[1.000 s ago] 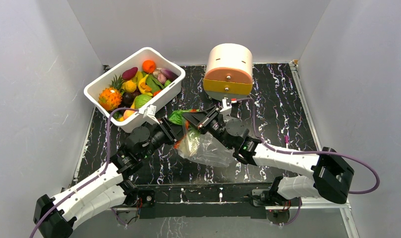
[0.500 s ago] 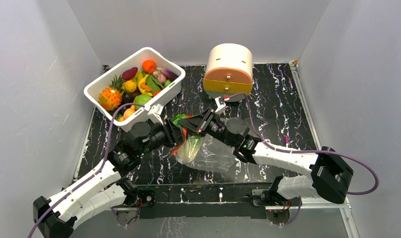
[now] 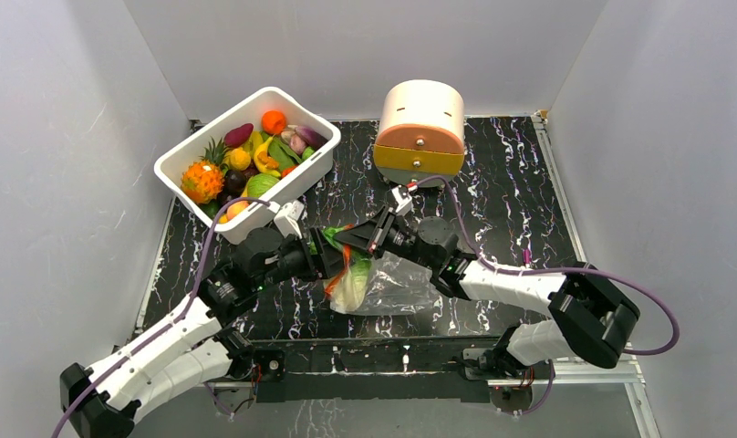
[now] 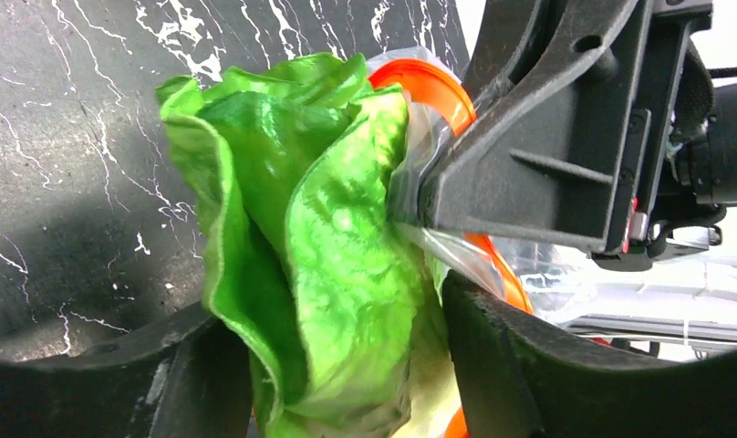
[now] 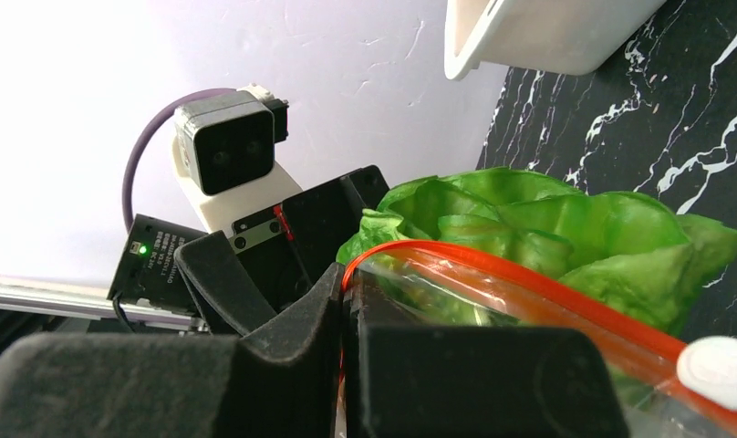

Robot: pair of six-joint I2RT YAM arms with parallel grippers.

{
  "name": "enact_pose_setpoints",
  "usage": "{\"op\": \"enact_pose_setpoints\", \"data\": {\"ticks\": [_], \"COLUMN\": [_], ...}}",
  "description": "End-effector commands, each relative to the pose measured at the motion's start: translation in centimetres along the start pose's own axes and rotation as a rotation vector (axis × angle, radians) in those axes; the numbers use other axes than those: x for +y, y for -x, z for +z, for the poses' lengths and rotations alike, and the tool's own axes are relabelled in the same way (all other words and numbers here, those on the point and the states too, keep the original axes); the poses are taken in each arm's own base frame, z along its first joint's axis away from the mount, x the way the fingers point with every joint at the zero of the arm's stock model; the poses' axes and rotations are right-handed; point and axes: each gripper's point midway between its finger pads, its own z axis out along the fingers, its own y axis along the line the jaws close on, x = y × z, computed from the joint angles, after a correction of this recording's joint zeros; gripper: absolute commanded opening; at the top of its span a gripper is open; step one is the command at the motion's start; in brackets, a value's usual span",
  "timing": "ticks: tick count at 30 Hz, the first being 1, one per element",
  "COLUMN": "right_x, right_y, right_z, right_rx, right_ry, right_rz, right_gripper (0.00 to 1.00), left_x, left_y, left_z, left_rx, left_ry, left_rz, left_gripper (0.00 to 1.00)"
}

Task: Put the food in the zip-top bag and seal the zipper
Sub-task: Place the fake vegetable in the zipper food storage bag.

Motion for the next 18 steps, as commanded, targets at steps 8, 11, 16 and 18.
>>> {"op": "enact_pose_setpoints", "data": {"ticks": [8, 11, 16, 18], "right_x": [3.7, 4.5, 5.5, 5.9], "right_y": [2.1, 2.2, 2.4, 2.5], "right_z": [-1.0, -1.0, -0.9, -1.1], "right_rx": [-0.020, -0.011, 0.003, 0.000], "right_ry": [0.169, 0.190, 0.214, 0.221], "right_rz": [0.028, 0.026, 0.014, 0.014], "right_gripper": [0.00, 0.00, 0.00, 0.00], "left_x": [-2.9, -3.0, -3.4, -3.3], "left_y": [1.7, 2.0, 2.9, 3.0], "left_z": [-3.2, -3.6, -4.5, -4.8], "left_rx": [-0.051, -0.062, -0.088, -0.092], "left_ry": [-0.059, -0.049, -0.037, -0.021], "left_rz": [0.006, 0.008, 0.016, 0.020], "left_gripper": [0.69, 0.69, 0.71, 0.71]}}
